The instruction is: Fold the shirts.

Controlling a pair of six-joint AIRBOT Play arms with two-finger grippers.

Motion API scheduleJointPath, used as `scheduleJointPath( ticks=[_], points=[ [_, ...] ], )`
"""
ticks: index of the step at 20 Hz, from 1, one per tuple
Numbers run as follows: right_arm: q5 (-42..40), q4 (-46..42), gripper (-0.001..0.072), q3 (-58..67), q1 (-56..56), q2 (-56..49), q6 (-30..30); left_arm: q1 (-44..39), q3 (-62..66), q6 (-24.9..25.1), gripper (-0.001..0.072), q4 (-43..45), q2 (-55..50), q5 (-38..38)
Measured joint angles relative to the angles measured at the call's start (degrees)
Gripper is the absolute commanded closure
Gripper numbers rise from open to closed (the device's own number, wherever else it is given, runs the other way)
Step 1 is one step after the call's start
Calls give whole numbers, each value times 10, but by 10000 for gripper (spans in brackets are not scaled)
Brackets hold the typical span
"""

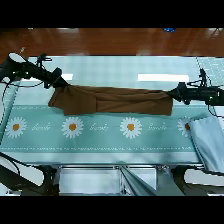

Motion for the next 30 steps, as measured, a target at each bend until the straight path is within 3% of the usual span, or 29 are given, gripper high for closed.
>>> scheduleJointPath(
  ticks=[7,16,17,18,19,20,24,30],
  points=[
    [-39,-2,672,7,3,-15,11,1,49,-1,694,0,-41,3],
    [-81,-2,672,7,5,-17,19,-8,57,19,680,-21,-64,61],
    [-84,-2,671,7,5,-16,20,-10,57,22,554,-22,-66,62],
    [-87,-1,649,7,5,-17,24,-13,57,25,324,-24,-68,60],
    [-90,0,476,7,7,-17,30,-14,58,25,200,-25,-68,60],
    [-92,3,289,7,10,-19,37,-15,58,25,200,-26,-69,57],
    [-75,10,301,14,6,-19,54,-3,58,15,200,-26,-51,27],
    [80,-1,301,72,-123,46,63,57,30,34,200,25,111,-2]
  ],
)
